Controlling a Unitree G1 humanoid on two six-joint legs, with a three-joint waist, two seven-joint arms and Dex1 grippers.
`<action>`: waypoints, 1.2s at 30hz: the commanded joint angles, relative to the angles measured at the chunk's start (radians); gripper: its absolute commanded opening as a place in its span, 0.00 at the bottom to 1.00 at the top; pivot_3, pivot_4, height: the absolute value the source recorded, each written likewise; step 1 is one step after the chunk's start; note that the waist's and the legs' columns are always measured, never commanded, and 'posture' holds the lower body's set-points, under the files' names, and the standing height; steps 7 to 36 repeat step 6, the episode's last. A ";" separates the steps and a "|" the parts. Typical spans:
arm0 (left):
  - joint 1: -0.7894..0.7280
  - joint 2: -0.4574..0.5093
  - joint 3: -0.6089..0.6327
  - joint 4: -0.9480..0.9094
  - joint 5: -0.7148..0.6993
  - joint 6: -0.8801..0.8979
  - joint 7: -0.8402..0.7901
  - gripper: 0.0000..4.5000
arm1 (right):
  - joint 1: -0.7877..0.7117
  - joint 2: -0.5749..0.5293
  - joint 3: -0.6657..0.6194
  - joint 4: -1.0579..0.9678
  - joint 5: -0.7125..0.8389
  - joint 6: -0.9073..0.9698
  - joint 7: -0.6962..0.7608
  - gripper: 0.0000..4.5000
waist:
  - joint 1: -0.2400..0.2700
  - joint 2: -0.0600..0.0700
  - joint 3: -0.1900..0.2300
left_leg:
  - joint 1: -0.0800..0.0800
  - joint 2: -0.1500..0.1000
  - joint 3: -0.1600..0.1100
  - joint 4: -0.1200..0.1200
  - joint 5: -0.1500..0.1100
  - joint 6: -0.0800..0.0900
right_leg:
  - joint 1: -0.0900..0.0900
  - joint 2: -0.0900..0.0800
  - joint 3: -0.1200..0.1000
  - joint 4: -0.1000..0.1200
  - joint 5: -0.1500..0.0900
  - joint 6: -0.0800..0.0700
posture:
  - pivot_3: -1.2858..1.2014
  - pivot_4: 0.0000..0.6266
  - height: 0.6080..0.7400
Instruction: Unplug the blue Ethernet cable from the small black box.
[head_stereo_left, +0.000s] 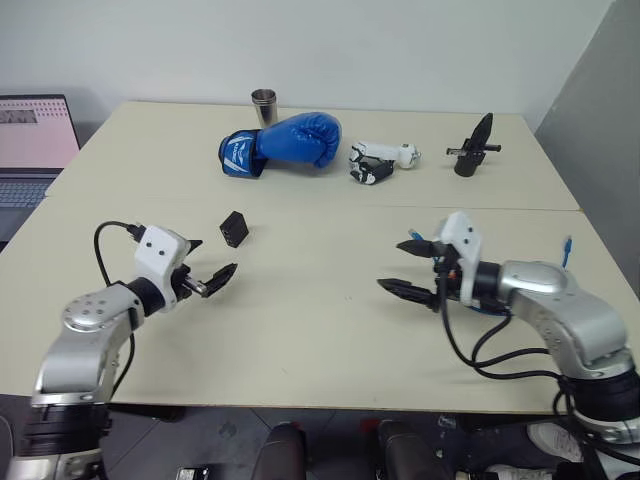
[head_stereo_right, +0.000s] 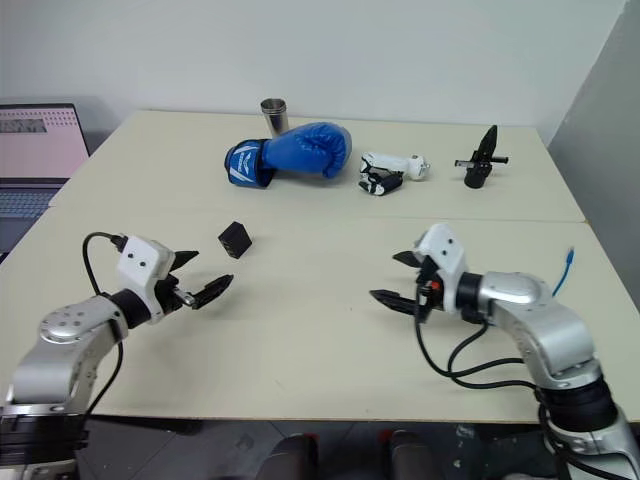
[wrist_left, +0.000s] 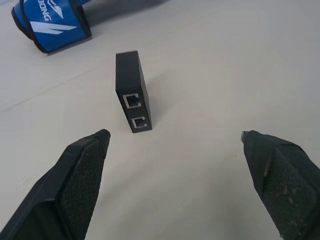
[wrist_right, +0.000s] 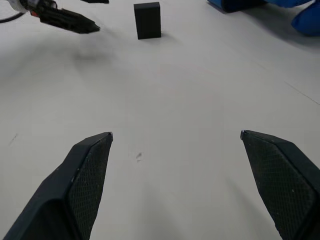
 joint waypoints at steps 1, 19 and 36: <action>-0.045 0.083 0.057 -0.006 -0.044 0.031 -0.082 1.00 | -0.003 -0.068 -0.106 -0.031 0.102 0.019 0.089 0.97 | -0.001 0.000 0.000 | 0.001 0.000 0.000 0.000 0.000 0.000 | 0.000 0.000 0.000 0.000 0.000 0.000 | 0.52 0.24 1.00; -0.057 0.166 0.040 0.030 -0.058 0.064 -0.191 1.00 | -0.001 -0.122 -0.127 -0.012 0.146 0.026 0.143 0.97 | -0.004 0.000 0.000 | 0.001 0.000 0.002 -0.002 0.000 0.000 | 0.000 0.000 0.002 -0.001 0.000 0.000 | 0.52 0.24 1.00; -0.057 0.166 0.040 0.030 -0.058 0.064 -0.191 1.00 | -0.001 -0.122 -0.127 -0.012 0.146 0.026 0.143 0.97 | -0.004 0.000 0.000 | 0.001 0.000 0.002 -0.002 0.000 0.000 | 0.000 0.000 0.002 -0.001 0.000 0.000 | 0.52 0.24 1.00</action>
